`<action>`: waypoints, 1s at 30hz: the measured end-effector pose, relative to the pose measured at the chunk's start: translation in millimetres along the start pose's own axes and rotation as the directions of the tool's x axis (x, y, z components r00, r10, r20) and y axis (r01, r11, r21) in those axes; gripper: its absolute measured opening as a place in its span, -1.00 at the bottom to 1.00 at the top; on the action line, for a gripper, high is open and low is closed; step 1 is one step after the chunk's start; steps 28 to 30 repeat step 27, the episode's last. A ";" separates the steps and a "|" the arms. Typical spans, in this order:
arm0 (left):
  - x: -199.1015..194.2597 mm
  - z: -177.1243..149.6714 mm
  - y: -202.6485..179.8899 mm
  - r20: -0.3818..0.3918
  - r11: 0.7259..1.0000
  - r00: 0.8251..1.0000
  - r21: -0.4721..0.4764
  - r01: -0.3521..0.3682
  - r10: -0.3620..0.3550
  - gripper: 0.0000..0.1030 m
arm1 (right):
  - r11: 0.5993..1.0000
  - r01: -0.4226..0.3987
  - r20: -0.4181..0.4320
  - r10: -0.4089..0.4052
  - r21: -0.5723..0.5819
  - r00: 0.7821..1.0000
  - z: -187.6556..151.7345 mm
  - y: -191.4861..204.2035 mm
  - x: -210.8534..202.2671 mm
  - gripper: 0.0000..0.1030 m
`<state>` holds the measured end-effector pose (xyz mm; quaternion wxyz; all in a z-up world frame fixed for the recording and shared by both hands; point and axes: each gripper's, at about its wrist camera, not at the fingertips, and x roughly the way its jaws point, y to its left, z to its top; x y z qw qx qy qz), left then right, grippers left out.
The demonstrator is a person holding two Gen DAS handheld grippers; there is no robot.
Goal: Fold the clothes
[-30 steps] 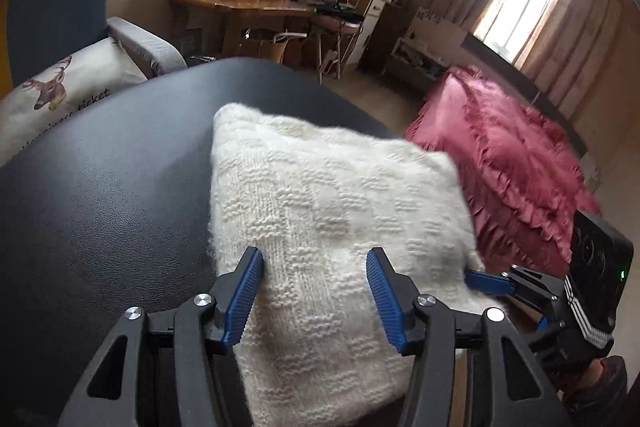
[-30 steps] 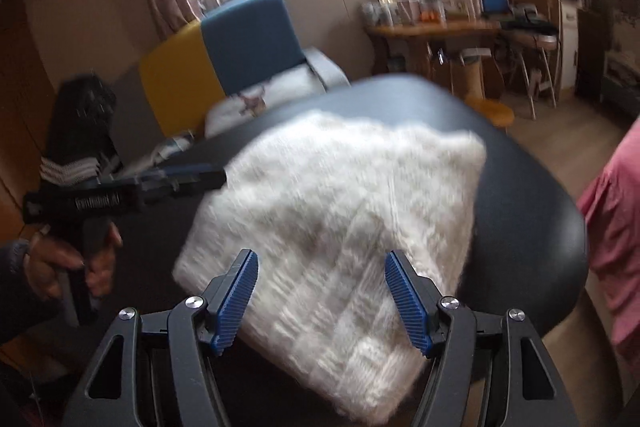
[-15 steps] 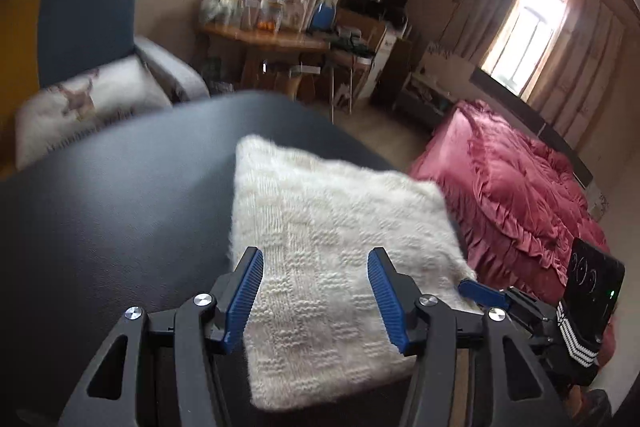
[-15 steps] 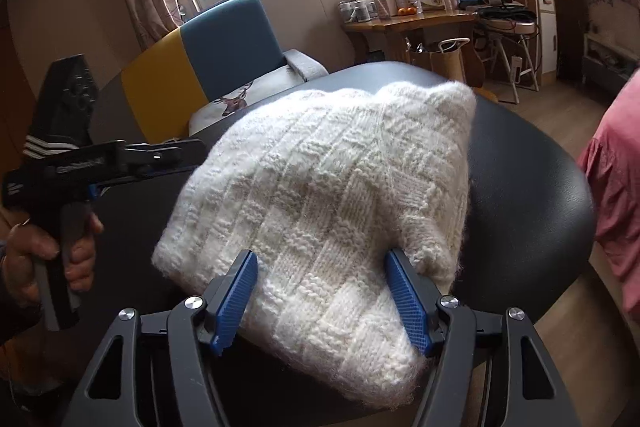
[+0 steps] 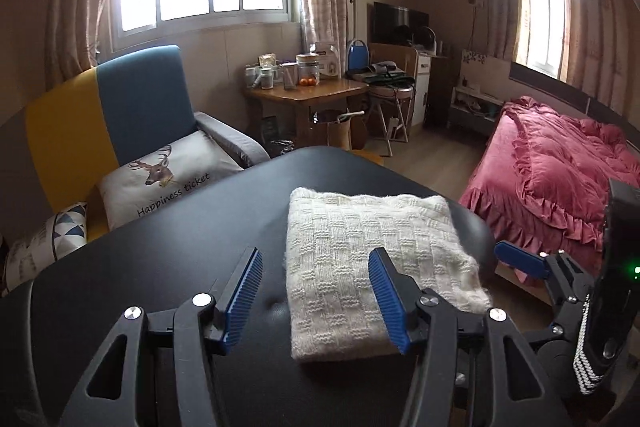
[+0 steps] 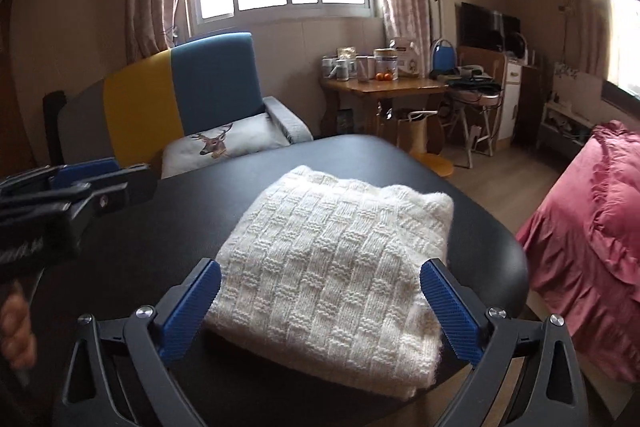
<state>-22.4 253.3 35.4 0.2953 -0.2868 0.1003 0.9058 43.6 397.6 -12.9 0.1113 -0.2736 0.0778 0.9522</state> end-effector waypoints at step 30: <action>-14.2 -19.0 -16.4 -0.031 0.994 0.999 0.110 -0.012 0.015 0.02 | 0.996 -0.044 -0.045 0.048 0.074 0.998 -14.8 -1.5 5.2 1.00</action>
